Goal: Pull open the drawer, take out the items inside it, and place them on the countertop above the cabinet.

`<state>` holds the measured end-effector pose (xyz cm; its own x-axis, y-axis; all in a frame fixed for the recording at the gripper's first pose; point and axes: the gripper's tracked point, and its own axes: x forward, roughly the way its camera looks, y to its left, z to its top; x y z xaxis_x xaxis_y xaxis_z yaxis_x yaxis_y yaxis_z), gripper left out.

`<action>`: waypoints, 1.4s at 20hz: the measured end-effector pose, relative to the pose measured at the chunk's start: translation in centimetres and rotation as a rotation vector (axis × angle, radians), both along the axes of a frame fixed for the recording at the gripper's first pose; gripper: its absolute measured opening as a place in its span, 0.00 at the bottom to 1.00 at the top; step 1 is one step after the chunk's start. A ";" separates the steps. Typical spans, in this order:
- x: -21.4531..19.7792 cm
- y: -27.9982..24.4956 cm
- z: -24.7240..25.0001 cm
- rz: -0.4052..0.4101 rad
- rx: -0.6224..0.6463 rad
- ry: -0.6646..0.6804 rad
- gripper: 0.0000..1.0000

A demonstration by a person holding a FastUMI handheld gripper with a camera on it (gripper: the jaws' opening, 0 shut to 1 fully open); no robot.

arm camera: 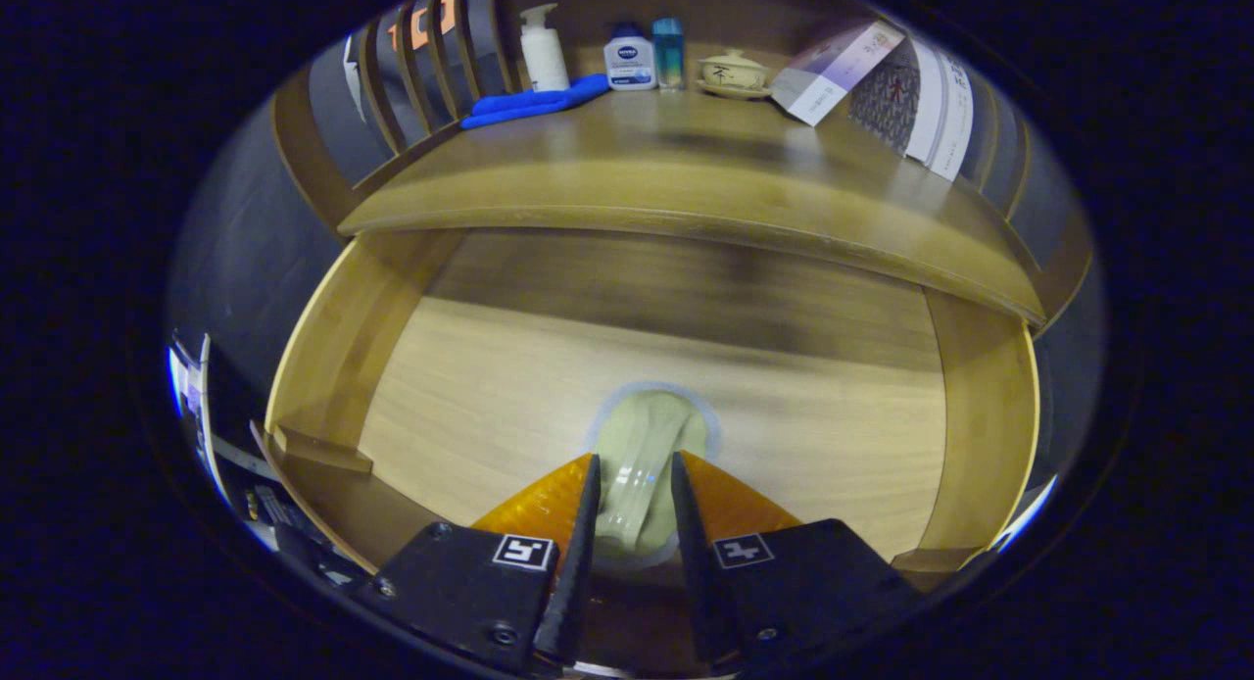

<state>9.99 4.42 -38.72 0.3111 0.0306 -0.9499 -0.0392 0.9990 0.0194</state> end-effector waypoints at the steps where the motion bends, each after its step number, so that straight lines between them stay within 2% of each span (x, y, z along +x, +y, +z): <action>1: -0.1 0.1 -0.3 -0.005 0.001 0.009 0.44; 2: -0.1 0.2 -0.4 -0.015 0.002 0.023 0.38; 9: 0.1 0.0 -0.3 0.025 -0.054 0.018 0.22; 21: 2.5 0.4 7.2 0.018 -0.042 -0.126 0.21; 28: 6.9 0.2 12.8 0.021 -0.058 -0.241 0.21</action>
<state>16.90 4.63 -25.96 0.5291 -0.0133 -0.8485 -0.0560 0.9971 -0.0506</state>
